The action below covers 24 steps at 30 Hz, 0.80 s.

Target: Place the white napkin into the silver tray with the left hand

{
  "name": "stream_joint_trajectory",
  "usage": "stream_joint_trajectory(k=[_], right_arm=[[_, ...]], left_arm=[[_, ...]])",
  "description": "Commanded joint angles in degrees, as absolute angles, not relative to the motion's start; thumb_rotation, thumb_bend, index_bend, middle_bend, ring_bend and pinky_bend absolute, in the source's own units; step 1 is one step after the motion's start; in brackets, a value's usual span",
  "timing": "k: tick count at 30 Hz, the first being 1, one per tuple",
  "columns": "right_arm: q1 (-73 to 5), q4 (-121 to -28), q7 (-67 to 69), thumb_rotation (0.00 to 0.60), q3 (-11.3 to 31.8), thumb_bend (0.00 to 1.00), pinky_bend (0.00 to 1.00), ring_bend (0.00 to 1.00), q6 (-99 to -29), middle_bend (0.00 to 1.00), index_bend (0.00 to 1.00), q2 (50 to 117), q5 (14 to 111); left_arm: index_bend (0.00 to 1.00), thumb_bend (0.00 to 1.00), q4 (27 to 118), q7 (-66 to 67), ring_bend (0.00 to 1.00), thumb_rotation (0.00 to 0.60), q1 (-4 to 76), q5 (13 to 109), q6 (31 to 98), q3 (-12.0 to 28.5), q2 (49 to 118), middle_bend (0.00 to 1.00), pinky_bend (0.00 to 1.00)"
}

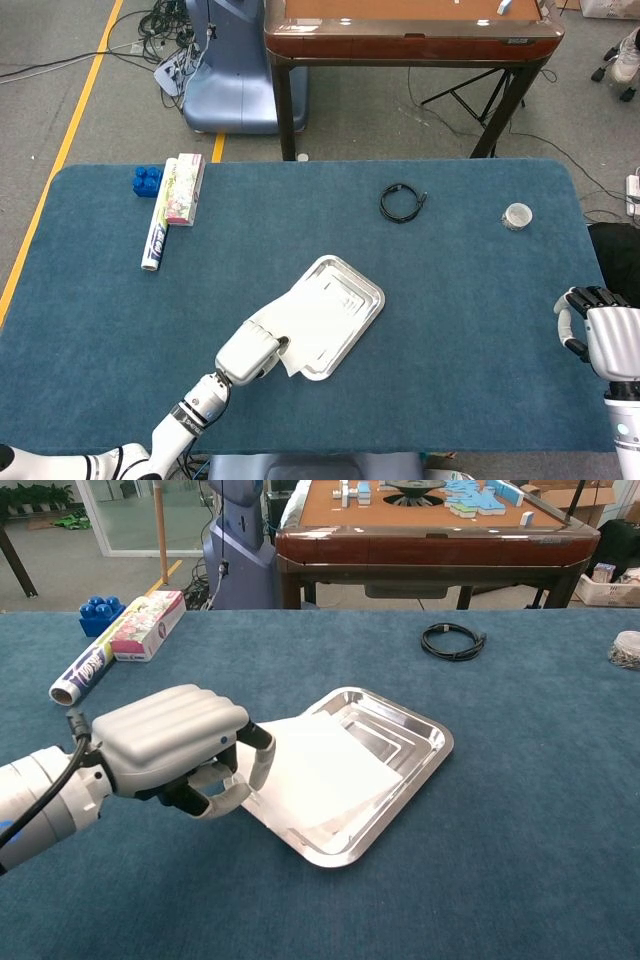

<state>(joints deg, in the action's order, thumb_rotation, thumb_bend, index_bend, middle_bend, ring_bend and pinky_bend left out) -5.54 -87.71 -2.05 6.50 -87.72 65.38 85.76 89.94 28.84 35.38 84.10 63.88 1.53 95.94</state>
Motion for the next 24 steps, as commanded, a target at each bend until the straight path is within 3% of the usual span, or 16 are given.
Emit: stream_joint_trajectory(k=[1,24], right_arm=[[-5.5,-87.7,-2.0,0.6,6.5,0.48,0.45,0.37,-87.7,0.49,0.55,65.4,85.7],[-5.6,-87.5,-1.6,0.6,6.7,0.48,0.45,0.37,-87.5,0.49,0.55,65.3,85.4]], left_arm=[[0.64,0.46,89.8,28.9,1.0,0.6,35.5,84.0,63.5,1.6,96.2,1.0,1.0],[0.53,0.45,86.8,27.6,1.0,0.6,36.8,85.9,62.1,1.7,97.4,1.0,1.0]])
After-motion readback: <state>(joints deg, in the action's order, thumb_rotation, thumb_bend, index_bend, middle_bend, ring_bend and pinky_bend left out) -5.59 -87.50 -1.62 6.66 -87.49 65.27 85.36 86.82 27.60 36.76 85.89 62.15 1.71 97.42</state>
